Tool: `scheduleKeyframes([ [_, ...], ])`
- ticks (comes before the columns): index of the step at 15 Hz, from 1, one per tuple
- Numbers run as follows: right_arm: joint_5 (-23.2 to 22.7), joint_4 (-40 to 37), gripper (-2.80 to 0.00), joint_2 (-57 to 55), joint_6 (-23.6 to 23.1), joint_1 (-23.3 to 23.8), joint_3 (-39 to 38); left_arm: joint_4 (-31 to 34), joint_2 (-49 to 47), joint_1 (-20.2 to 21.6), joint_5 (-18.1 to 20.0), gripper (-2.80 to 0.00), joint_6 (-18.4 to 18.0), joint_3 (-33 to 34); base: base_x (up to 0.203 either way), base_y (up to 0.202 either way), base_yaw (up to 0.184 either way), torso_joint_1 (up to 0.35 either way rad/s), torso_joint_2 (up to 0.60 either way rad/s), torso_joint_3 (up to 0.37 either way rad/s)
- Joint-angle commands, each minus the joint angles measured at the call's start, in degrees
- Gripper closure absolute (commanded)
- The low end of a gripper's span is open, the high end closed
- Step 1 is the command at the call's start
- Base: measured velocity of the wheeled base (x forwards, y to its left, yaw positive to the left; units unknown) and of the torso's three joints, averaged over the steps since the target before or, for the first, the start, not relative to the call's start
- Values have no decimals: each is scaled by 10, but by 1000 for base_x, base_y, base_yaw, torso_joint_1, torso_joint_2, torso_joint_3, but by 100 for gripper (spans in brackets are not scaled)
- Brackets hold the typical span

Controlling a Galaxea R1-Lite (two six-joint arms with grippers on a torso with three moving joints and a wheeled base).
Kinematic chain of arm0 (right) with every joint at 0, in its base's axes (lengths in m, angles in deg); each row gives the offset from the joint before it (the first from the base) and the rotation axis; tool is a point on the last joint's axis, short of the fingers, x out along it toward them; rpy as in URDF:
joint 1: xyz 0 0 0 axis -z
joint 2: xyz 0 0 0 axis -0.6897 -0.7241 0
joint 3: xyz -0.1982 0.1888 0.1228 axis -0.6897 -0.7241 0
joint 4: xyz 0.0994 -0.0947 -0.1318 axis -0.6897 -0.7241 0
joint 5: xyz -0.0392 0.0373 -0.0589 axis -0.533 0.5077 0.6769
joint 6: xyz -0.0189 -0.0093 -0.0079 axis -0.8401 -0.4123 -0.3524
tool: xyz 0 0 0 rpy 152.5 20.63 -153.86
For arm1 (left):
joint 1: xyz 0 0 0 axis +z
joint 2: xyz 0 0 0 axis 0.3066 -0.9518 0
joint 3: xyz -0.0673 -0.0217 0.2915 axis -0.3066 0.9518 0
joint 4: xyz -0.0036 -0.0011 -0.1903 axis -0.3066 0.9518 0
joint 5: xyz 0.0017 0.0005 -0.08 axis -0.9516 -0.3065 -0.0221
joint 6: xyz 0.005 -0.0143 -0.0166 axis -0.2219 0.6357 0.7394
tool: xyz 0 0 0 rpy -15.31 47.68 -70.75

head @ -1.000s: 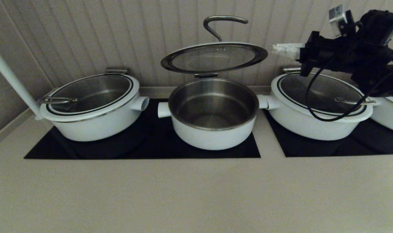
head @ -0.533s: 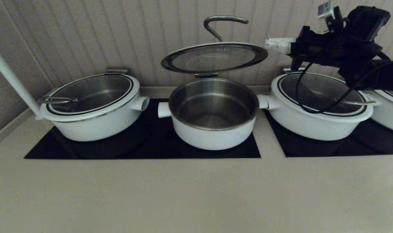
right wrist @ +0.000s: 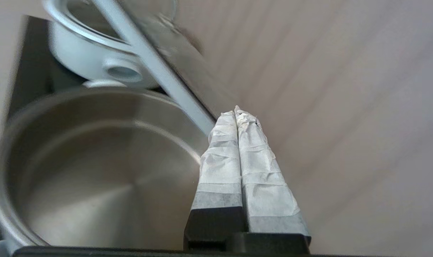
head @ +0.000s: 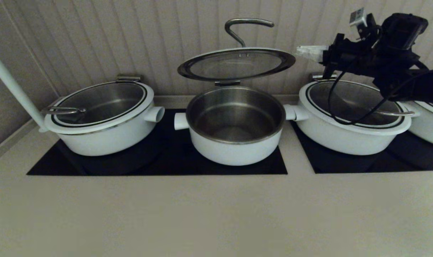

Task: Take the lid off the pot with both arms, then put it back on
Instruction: Close the pot lid

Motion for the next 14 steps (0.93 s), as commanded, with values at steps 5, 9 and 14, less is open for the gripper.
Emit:
scheduleKeyframes([
  [5,3,11,0,-27,-3,7,0,0,0,0,0,0,0,0,0,0,0,0,0,0],
  [9,2,28,0,-41,-4,3,-1,0,0,1,0,0,0,0,0,0,0,0,0,0],
  [14,2,37,0,-42,-3,1,0,0,0,1,0,0,0,0,0,0,0,0,0,0],
])
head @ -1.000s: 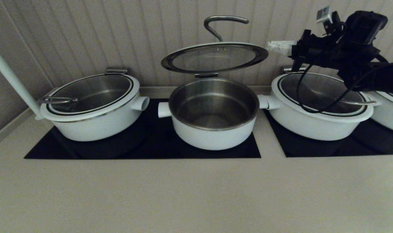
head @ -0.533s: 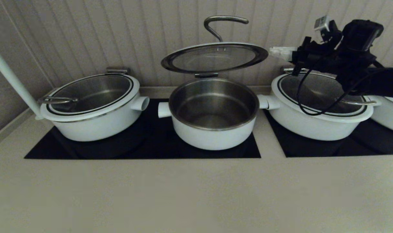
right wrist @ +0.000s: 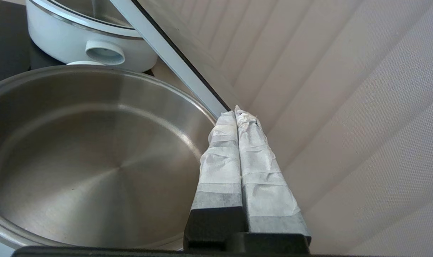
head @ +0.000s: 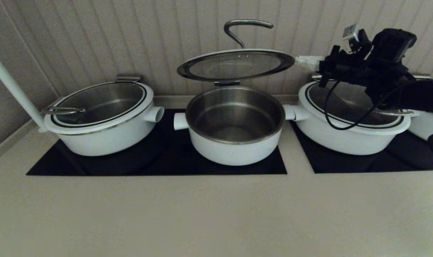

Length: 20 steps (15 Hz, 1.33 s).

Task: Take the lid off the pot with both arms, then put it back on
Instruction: Close the pot lid

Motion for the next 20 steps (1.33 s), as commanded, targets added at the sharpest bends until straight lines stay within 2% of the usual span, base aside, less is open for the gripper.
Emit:
scheduleKeyframes([
  [1,-4,12,0,1,-1,0,0,0,0,0,0,0,0,0,0,0,0,0,0,0],
  [11,-5,28,0,55,6,3,0,0,0,0,0,0,0,0,0,0,0,0,0,0],
  [20,-5,51,0,24,11,-42,0,-1,0,0,0,0,0,0,0,0,0,0,0,0],
])
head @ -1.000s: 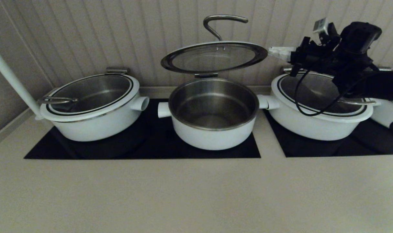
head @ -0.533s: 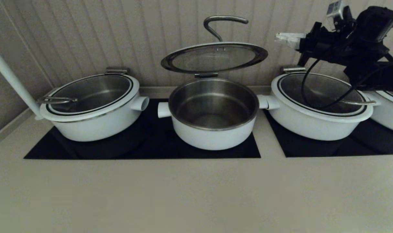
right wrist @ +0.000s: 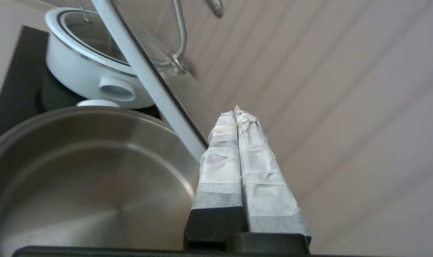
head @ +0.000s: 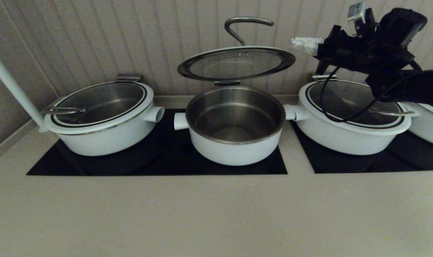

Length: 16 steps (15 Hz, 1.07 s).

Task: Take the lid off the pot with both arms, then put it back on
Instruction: Close the pot lid

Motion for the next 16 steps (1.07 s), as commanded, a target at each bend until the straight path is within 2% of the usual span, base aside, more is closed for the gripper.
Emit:
scheduleKeyframes([
  [1,-2,9,0,-20,-1,-11,0,0,0,0,0,0,0,0,0,0,0,0,0,0],
  [16,-5,23,0,-33,-3,-21,-9,0,0,0,0,0,0,0,0,0,0,0,0,0],
])
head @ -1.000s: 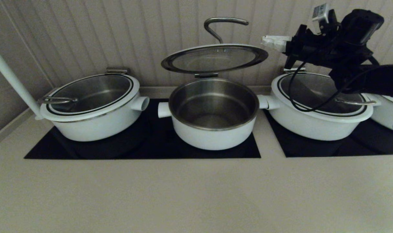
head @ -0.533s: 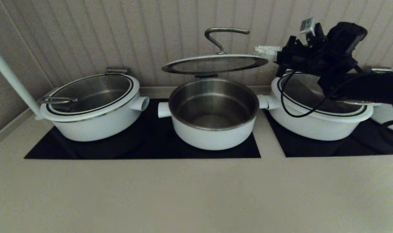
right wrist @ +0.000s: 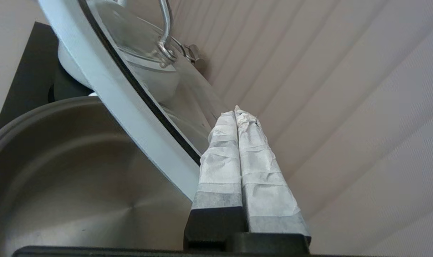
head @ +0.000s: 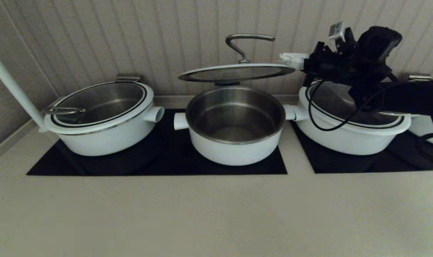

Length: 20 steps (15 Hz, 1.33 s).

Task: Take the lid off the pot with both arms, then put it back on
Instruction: Close the pot lid

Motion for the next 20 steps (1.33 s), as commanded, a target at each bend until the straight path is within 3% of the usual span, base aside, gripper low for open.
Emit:
scheduleKeyframes([
  [1,-4,3,0,8,-1,-2,-9,0,0,1,0,0,0,0,0,0,0,0,0,0],
  [15,-6,44,0,95,-6,-12,-212,0,0,1,0,0,0,0,0,0,0,0,0,0],
  [20,-6,49,0,113,-28,-11,-268,0,0,1,0,0,0,0,0,0,0,0,0,0],
])
